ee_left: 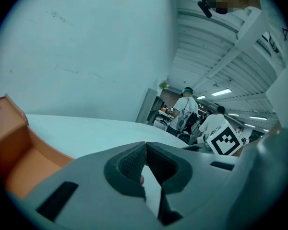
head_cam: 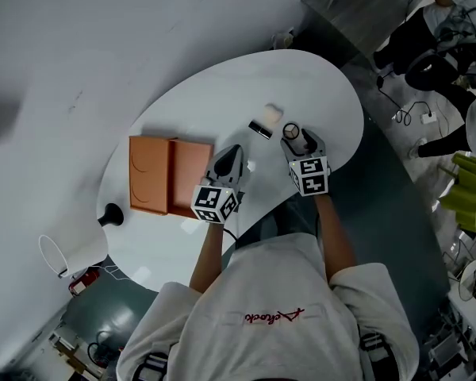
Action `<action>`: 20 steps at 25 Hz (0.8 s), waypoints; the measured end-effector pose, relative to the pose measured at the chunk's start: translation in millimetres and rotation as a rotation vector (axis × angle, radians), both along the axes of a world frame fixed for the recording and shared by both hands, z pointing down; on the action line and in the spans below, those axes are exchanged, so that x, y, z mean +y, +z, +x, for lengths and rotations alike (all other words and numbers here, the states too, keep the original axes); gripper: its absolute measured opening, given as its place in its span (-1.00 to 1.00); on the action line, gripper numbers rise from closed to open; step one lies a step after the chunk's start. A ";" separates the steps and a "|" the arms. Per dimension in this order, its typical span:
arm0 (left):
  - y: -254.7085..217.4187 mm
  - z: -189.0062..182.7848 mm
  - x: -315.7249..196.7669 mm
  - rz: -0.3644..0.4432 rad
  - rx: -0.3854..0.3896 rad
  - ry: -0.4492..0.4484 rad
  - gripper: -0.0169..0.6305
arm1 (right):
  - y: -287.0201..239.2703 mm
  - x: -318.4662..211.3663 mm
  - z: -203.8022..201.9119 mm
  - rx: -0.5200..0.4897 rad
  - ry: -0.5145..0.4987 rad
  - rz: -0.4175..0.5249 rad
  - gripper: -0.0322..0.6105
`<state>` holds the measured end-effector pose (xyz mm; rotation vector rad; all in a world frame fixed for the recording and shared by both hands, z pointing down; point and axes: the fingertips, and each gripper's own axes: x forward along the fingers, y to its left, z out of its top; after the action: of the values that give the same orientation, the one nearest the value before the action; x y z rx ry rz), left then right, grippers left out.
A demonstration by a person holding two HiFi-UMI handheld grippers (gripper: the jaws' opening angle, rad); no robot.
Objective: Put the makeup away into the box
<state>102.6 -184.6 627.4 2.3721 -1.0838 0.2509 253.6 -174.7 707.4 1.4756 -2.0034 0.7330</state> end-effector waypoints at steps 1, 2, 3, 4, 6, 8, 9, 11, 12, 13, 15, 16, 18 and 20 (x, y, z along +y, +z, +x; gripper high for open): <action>0.5 -0.3 -0.8 -0.001 0.002 0.000 -0.91 | 2.2 -2.0 0.3 0.007 0.004 -0.008 -0.10; 1.2 -0.7 -1.5 -0.003 0.004 -0.001 -0.91 | 4.4 -3.6 0.6 0.014 0.007 -0.015 -0.10; 1.7 -1.1 -2.0 -0.004 0.005 -0.002 -0.91 | 6.2 -4.9 0.9 0.022 0.009 -0.021 -0.10; 2.1 -1.3 -2.3 -0.006 0.006 -0.003 -0.91 | 7.6 -6.2 1.2 0.030 0.009 -0.027 -0.10; 3.0 -2.2 -3.1 -0.007 0.007 -0.005 -0.91 | 9.8 -9.4 2.1 0.044 0.011 -0.039 -0.10; 4.3 -3.5 -3.6 -0.008 0.008 -0.007 -0.91 | 12.4 -11.6 1.8 0.063 0.007 -0.054 -0.10; 4.8 -4.3 -3.7 -0.009 0.009 -0.009 -0.91 | 13.8 -11.6 1.5 0.074 0.002 -0.062 -0.11; 4.8 -5.6 -4.2 -0.010 0.011 -0.013 -0.91 | 16.3 -11.4 2.6 0.093 0.001 -0.078 -0.19; 4.2 -6.0 -4.6 -0.010 0.012 -0.015 -0.91 | 16.9 -11.7 3.8 0.096 0.007 -0.083 -0.20; 3.4 -6.3 -4.8 -0.011 0.013 -0.016 -0.91 | 16.7 -11.9 4.6 0.093 0.013 -0.085 -0.20; 1.9 -6.6 -4.4 -0.011 0.013 -0.017 -0.91 | 13.1 -12.3 5.4 0.077 0.025 -0.071 -0.20; 1.2 -6.8 -4.2 -0.011 0.012 -0.018 -0.91 | 10.5 -12.2 6.1 0.067 0.034 -0.061 -0.20; -0.4 -6.6 -3.8 -0.008 0.010 -0.017 -0.91 | 6.1 -10.7 7.8 0.052 0.050 -0.050 -0.20; -3.2 -6.4 -3.0 -0.001 0.008 -0.017 -0.91 | 1.3 -9.4 9.0 0.044 0.056 -0.038 -0.20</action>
<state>96.2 -187.6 624.1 2.3602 -1.1000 0.2358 262.6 -184.1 708.7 1.5175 -1.9124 0.7518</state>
